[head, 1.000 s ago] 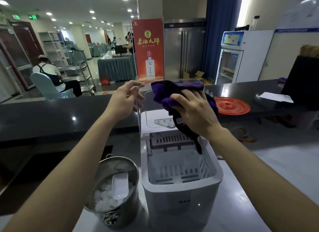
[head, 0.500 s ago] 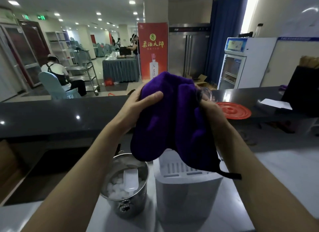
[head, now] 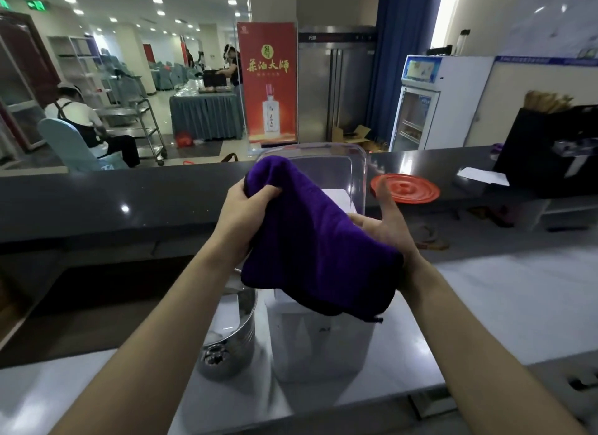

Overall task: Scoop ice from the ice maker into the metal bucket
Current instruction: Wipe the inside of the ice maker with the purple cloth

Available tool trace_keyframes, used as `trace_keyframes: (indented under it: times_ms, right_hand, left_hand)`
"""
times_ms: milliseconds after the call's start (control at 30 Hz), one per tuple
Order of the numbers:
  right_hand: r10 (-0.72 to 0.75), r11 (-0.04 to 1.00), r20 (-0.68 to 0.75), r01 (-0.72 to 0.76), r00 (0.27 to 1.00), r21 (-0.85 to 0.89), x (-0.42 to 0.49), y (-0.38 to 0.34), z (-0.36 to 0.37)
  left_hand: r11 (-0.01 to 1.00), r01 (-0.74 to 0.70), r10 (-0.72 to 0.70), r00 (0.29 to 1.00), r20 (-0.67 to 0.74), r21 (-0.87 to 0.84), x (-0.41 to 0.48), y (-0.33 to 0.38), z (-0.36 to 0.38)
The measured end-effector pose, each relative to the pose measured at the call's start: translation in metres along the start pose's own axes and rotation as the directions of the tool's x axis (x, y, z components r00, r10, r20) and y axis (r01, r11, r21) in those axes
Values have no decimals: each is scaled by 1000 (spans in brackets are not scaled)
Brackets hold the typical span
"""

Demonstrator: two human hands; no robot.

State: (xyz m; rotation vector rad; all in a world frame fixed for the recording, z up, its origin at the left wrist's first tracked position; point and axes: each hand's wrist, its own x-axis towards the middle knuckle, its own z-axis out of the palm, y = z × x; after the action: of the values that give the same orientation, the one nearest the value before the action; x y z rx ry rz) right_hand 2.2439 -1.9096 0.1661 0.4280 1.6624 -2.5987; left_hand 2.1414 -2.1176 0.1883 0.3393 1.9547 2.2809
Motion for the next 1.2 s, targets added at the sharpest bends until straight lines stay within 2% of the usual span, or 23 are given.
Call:
trace_keyframes:
  times_ms: [67,100,133,200,267,333,467,533,600,667,700,733,767,833,867,900,967,1000,1033,1100,1167,1200]
  right_hand:
    - [-2,937,131,48,991,-345,-4,-2,-8]
    - [-1,845,167,91,986,-527,-8,-3,-9]
    - [-13,748,191,136,982,-649,-9,-3,-10]
    - [-83,632,206,211,975,-746,-12,-14,-13]
    - [-183,601,156,236,971,-764,-14,-28,-19]
    - [-243,623,83,221,966,-750,-17,-42,-26]
    - [-274,678,-36,166,961,-716,-12,-54,-38]
    - [-294,758,-86,177,952,-628,-5,-54,-40]
    - [-329,823,-136,214,934,-526,-1,-55,-44]
    - [-358,852,-165,250,919,-460,1,-58,-53]
    - [-371,857,-175,264,912,-444,1,-59,-56]
    - [-382,860,-180,277,906,-428,0,-60,-58]
    - [-391,866,-183,293,902,-405,0,-62,-60]
    - [-410,879,-177,336,895,-337,0,-65,-65]
    - [-416,882,-163,352,895,-314,0,-66,-66]
    - [-420,882,-143,365,896,-299,-1,-67,-67]
    - [-427,883,-103,389,898,-261,-4,-68,-69]
    - [-422,888,-81,394,903,-237,-6,-68,-68]
    - [-414,895,-55,395,909,-208,-9,-69,-69]
    - [-393,907,15,390,920,-161,-16,-72,-69]
    - [-384,913,39,386,923,-131,-21,-74,-71]
    - [-388,916,36,390,921,-96,-24,-73,-73]
  left_hand:
    - [1000,-14,14,999,-35,4,0,3,5]
    - [1000,-23,24,999,-44,18,0,6,8]
    - [999,-31,32,999,-38,31,-1,8,10]
    - [997,-45,46,999,-5,61,-5,15,19]
    - [996,-62,60,998,24,64,-9,22,26]
    - [993,-93,91,996,26,71,-11,29,29]
    - [944,-259,246,966,85,203,-17,38,40]
    - [853,-370,333,929,162,367,-21,39,47]
    - [676,-486,422,872,249,555,-28,41,58]
    - [486,-572,526,795,302,661,-35,38,67]
    - [451,-582,525,786,326,677,-38,38,69]
    - [483,-589,468,799,377,649,-41,38,70]
    - [576,-588,360,806,469,568,-43,39,70]
    - [786,-498,151,730,667,367,-46,41,70]
    - [849,-447,145,711,688,283,-44,39,70]
    - [882,-415,187,744,641,224,-40,34,69]
    - [910,-369,258,860,441,187,-25,22,70]
    - [889,-380,272,887,374,255,-19,14,70]
    - [836,-401,257,890,377,374,-14,8,75]
    - [737,-391,130,883,452,551,-13,-3,85]
    - [795,-284,14,892,453,536,-13,-5,95]
    - [839,-253,3,887,461,482,-13,-6,100]
